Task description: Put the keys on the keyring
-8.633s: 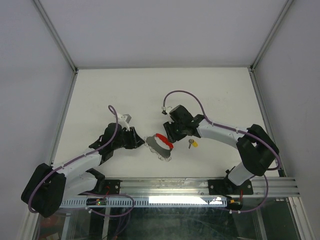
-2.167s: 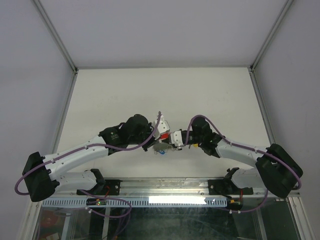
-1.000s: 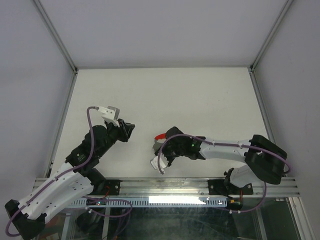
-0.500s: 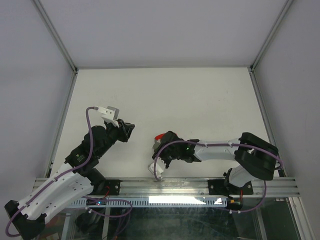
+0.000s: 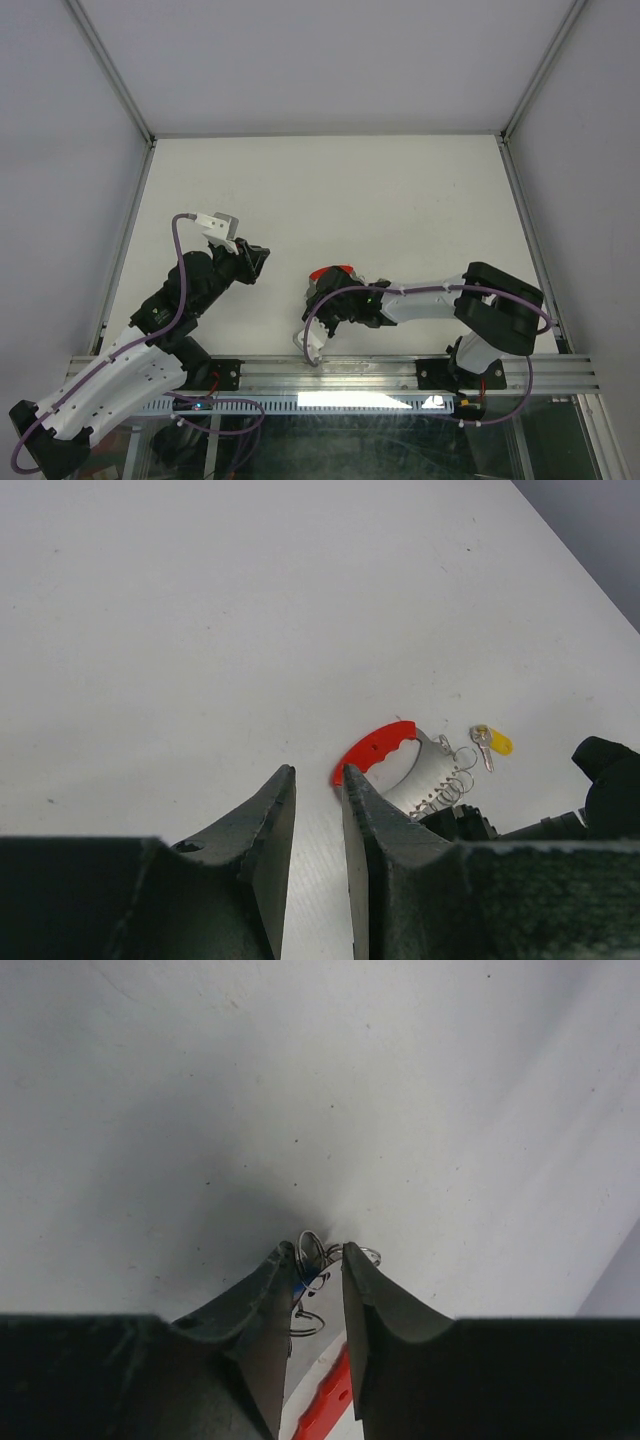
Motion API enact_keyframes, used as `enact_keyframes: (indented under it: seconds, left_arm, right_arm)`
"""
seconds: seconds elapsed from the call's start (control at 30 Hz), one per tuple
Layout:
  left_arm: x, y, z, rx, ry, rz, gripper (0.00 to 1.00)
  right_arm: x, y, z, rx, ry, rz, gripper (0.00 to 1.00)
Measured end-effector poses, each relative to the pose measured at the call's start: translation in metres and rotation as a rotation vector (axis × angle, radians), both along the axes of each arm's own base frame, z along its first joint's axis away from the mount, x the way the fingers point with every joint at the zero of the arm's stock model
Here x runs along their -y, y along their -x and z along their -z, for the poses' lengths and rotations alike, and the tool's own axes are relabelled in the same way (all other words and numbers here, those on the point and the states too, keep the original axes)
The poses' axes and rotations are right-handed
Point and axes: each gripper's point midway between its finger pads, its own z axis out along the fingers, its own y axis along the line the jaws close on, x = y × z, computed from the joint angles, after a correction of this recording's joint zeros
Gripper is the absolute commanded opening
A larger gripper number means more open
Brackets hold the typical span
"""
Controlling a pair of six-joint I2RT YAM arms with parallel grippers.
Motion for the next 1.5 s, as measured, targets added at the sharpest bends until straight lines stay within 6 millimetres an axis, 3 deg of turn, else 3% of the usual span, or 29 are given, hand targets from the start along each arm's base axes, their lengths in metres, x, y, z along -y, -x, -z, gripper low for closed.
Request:
enact_keyframes:
  seconds: [0.13,0.27,0.63,0.87,1.27,1.5]
  left_arm:
    - [0.000,0.000,0.000,-0.001,-0.001,0.000,0.25]
    - [0.000,0.000,0.001,-0.001,-0.002,0.001,0.25]
    - [0.000,0.000,-0.001,0.005,0.003,0.000,0.25]
    - [-0.001,0.001,-0.005,0.015,0.011,0.001,0.25]
    - [0.010,0.008,-0.004,0.015,0.001,0.081,0.26]
    - [0.022,0.013,-0.006,0.032,-0.004,0.163,0.46]
  right_arm:
    - [-0.001,-0.003,0.002,0.021,0.004,0.003,0.17]
    - [0.000,-0.004,0.004,0.025,0.012,0.009,0.01]
    - [-0.002,-0.006,-0.002,-0.063,-0.042,0.080,0.00]
    - [0.000,-0.020,-0.040,-0.187,-0.198,0.182,0.00]
    - [0.020,-0.040,-0.113,-0.367,-0.506,0.329,0.00]
    - [0.030,-0.050,-0.147,-0.483,-0.641,0.402,0.00]
